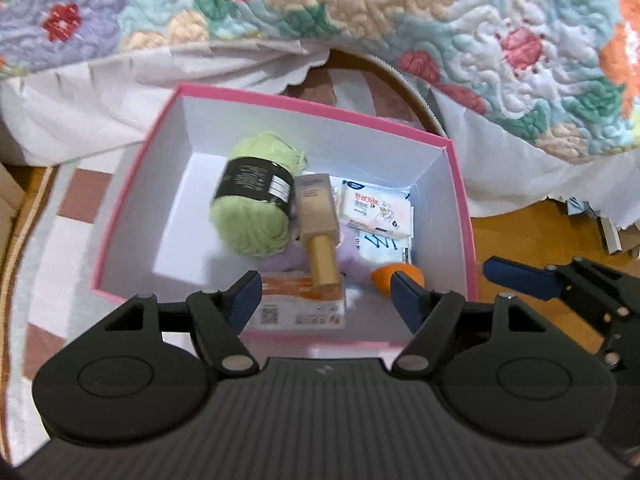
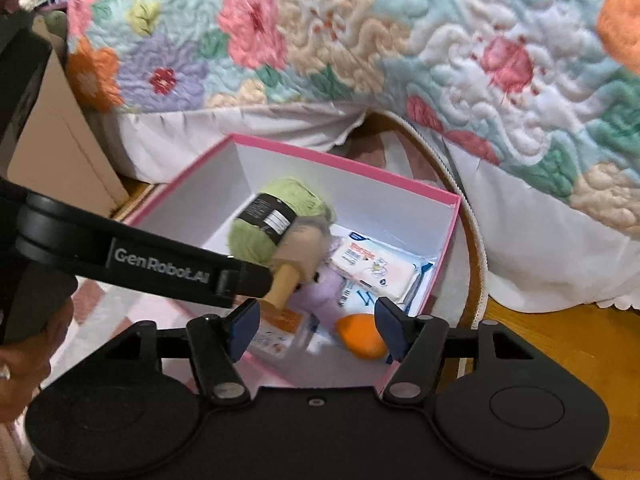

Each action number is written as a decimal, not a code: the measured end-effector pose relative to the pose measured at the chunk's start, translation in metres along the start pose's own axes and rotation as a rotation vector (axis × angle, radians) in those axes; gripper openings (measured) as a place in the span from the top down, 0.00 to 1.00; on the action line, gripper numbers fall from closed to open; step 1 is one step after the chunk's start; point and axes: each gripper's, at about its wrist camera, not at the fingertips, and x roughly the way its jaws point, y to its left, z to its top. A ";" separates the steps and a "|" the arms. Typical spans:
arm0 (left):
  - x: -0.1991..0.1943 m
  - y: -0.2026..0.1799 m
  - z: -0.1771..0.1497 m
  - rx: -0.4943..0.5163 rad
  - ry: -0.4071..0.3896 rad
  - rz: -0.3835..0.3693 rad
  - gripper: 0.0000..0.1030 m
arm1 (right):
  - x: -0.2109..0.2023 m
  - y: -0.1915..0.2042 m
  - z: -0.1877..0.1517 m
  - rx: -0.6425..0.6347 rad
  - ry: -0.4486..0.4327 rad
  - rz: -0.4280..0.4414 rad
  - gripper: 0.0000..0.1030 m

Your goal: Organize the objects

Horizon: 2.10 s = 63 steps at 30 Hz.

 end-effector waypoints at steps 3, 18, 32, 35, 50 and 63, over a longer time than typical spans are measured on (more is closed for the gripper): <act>-0.030 0.003 -0.004 0.036 -0.035 0.011 0.31 | -0.023 0.006 0.001 0.019 -0.024 0.016 0.31; -0.127 0.012 -0.038 0.131 -0.057 0.069 0.26 | -0.110 0.044 -0.002 0.023 -0.037 0.027 0.19; -0.178 0.033 -0.078 0.133 -0.036 0.066 0.18 | -0.147 0.069 -0.021 0.051 -0.009 -0.026 0.15; -0.181 0.033 -0.086 0.132 -0.034 0.058 0.17 | -0.146 0.075 -0.028 0.059 0.006 -0.036 0.07; -0.168 0.040 -0.107 0.098 -0.008 0.055 0.07 | -0.134 0.082 -0.050 0.195 0.088 -0.107 0.00; -0.147 0.052 -0.113 0.038 0.090 0.085 0.00 | -0.135 0.070 -0.058 0.239 0.111 -0.158 0.00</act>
